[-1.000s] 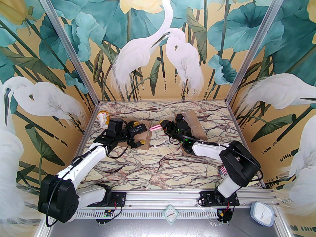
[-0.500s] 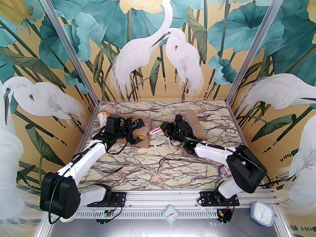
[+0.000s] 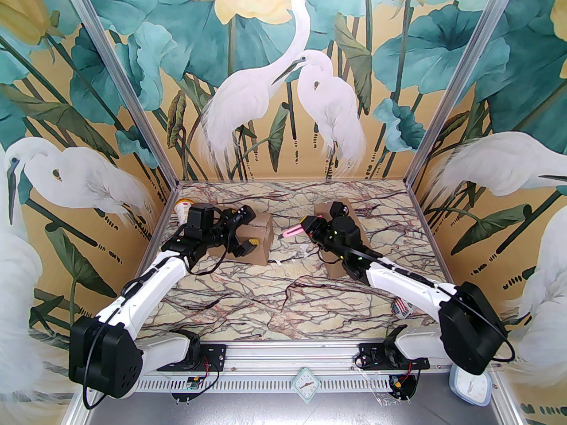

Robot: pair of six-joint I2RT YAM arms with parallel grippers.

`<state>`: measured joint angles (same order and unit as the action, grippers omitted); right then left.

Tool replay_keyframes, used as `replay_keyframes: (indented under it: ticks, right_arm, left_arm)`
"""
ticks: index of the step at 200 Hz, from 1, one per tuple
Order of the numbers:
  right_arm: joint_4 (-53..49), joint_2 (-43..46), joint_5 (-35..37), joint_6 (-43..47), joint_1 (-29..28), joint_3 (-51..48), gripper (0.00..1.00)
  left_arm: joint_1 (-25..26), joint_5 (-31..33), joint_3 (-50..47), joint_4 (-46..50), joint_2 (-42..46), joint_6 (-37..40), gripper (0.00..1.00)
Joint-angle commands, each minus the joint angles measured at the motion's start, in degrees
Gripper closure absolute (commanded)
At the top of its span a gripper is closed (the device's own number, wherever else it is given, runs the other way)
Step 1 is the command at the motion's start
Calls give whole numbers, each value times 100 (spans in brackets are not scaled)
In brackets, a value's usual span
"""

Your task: Unpack the express box

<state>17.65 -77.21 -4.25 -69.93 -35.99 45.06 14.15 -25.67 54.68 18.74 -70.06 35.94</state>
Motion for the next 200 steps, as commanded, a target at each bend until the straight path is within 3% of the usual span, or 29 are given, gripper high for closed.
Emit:
replay_keyframes:
  ticks: [1,26,57,81,122,148,200]
  right_arm:
    - [-939,27,229,373,-110,156,100]
    - [-1259,-167,326,354,-379,358,100]
    - [-1300,-547,346,252,-736,622,100]
    - [-1442,-822,337,250,-979,883,100]
    - [-1653,-1268,317,245,-1265,1307,100]
    - [-1395,-1572,344,-279,-1353,1440,100]
    - [-1883,-1949,1049,-242,-1497,2045,100]
  left_arm:
    - [-34,514,419,-70,46,-1287,1]
    - [-55,1216,1064,134,-321,-2115,0]
    - [-153,2071,2329,1508,-1117,-2902,1]
    - [-371,2373,2583,2199,-1317,-3491,0]
    - [-1194,1973,2347,2596,-1241,-4310,0]
    - [-1691,1392,2133,2649,-1294,-4750,0]
    - [-1794,730,1603,2421,-1343,-4898,0]
